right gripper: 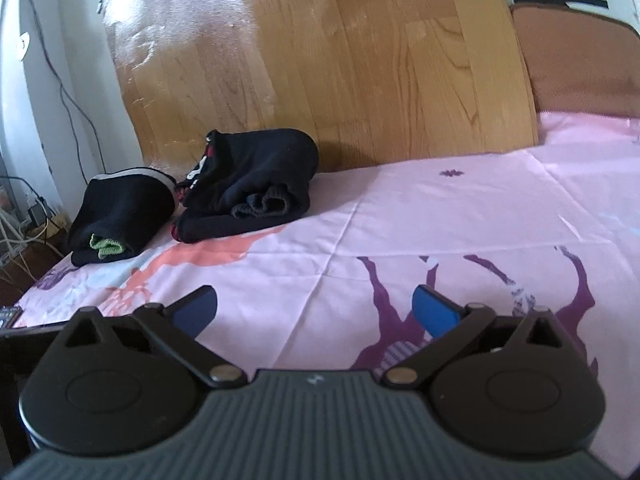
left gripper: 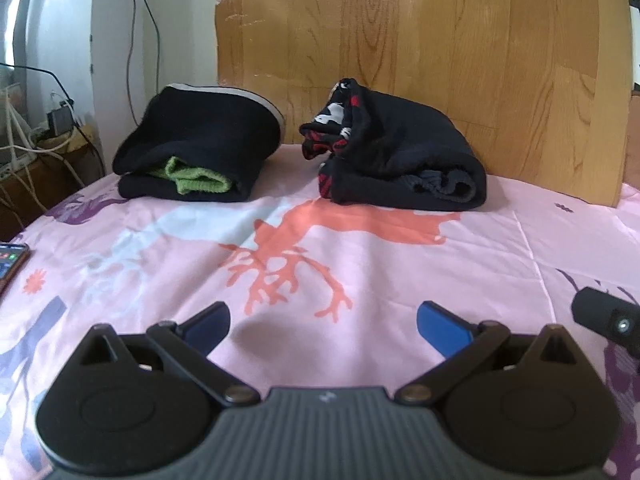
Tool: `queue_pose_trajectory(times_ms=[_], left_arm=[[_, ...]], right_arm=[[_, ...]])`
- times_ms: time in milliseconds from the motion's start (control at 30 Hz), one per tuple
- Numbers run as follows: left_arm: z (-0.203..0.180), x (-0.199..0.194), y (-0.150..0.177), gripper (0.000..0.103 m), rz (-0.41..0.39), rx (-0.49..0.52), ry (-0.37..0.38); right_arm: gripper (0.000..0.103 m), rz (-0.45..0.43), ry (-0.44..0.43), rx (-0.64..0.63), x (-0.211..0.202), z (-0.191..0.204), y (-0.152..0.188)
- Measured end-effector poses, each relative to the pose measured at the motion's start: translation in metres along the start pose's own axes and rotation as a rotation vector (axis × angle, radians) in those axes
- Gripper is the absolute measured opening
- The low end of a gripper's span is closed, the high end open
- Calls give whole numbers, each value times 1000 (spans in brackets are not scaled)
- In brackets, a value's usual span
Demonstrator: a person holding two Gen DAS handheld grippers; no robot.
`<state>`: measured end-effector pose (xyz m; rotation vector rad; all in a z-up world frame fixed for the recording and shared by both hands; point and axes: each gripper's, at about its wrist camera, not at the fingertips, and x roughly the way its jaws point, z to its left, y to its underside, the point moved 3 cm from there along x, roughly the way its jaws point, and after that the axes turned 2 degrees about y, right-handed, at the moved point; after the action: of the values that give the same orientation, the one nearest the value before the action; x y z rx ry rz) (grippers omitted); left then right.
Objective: Fold small clothes
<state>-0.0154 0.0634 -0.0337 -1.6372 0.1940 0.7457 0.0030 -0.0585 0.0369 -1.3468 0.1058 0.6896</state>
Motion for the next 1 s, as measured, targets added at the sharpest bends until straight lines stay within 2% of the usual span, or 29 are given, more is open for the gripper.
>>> queue_pose_trajectory(times_ms=[300, 533, 633, 833, 1000], left_arm=[[2, -9, -1, 103, -56, -3, -50], [-1, -15, -1, 103, -80, 30, -123], [-2, -17, -1, 103, -85, 45, -148], [0, -26, -2, 103, -91, 43, -149], [0, -34, -8, 103, -100, 75, -198]], right_arm=[[103, -21, -28, 26, -4, -3, 0], [103, -33, -52, 50, -6, -6, -1], [103, -37, -63, 64, -7, -9, -1], [103, -41, -86, 79, -8, -11, -2], [103, -43, -96, 88, -9, -13, -2]])
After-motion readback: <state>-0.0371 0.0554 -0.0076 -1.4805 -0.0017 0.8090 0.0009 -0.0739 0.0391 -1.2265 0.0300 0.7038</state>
